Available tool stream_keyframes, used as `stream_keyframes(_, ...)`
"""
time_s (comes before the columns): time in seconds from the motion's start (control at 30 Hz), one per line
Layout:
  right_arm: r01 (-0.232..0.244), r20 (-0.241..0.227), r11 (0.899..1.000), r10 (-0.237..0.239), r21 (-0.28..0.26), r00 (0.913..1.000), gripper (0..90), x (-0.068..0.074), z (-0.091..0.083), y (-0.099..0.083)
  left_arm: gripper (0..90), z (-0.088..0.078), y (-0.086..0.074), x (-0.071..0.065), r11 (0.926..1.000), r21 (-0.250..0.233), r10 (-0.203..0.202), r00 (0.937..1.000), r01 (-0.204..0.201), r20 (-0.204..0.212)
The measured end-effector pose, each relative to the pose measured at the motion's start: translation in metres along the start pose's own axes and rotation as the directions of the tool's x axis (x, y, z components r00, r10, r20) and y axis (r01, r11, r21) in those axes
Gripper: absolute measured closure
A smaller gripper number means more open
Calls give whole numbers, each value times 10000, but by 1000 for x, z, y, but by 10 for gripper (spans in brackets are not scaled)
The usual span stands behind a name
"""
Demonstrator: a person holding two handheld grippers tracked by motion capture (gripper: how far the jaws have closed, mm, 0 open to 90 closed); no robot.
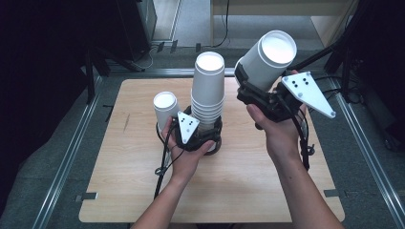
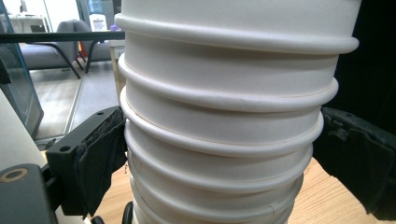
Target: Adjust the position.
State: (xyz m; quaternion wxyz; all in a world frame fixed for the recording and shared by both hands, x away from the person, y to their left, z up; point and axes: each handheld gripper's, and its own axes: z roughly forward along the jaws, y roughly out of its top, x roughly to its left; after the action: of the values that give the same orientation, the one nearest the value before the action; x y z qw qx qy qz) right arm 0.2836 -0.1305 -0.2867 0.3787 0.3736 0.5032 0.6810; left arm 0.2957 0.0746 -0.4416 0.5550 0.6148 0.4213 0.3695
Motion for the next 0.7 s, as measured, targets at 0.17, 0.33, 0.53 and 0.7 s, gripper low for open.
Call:
stream_keyframes(0.17,60,145,9999,-61,123,9999,131,-8,-10,-10,45,0,0,0,10000,14,-3,10000,3,2)
stream_keyframes(0.33,262,250,9988,-272,406,9993,130,-13,-17,-24,47,-1,1,0,10000,83,-6,10000,6,6)
stream_keyframes(0.53,348,385,9975,-372,618,9986,130,-19,-25,-38,52,-5,3,3,9995,268,-177,9997,171,192)
stream_keyframes(0.7,412,466,9951,-455,897,9979,130,-22,-31,-51,51,-9,3,3,9992,349,-199,9992,187,336)
